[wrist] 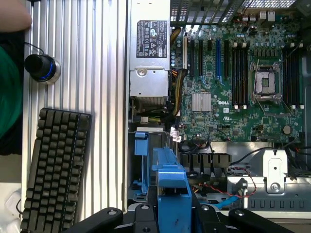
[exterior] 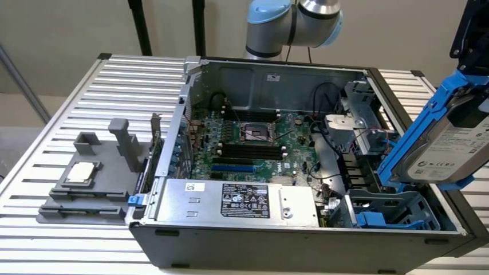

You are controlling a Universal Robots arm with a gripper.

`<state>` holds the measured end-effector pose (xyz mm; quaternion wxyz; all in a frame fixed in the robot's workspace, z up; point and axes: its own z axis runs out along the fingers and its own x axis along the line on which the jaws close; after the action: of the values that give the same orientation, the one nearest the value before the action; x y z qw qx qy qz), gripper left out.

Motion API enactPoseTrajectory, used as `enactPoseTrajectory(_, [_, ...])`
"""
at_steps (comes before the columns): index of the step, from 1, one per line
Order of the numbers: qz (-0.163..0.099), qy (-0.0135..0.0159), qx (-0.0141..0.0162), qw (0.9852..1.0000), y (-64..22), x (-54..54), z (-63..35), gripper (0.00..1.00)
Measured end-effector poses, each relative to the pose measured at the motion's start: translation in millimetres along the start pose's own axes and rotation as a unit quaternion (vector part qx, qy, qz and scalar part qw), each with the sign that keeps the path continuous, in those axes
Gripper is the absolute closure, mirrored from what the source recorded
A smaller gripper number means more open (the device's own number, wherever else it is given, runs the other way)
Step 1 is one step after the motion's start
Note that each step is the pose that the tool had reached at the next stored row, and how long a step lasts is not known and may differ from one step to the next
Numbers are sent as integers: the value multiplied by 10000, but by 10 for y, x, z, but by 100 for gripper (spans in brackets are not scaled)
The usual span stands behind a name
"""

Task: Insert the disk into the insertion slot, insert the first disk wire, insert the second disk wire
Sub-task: 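Insert the disk into the insertion slot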

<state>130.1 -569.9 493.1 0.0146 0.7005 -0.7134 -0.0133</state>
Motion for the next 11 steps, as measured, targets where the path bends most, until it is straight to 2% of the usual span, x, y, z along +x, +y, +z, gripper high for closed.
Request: enactPoseTrajectory(11, [0, 0, 0, 10000, 0, 0, 0, 67])
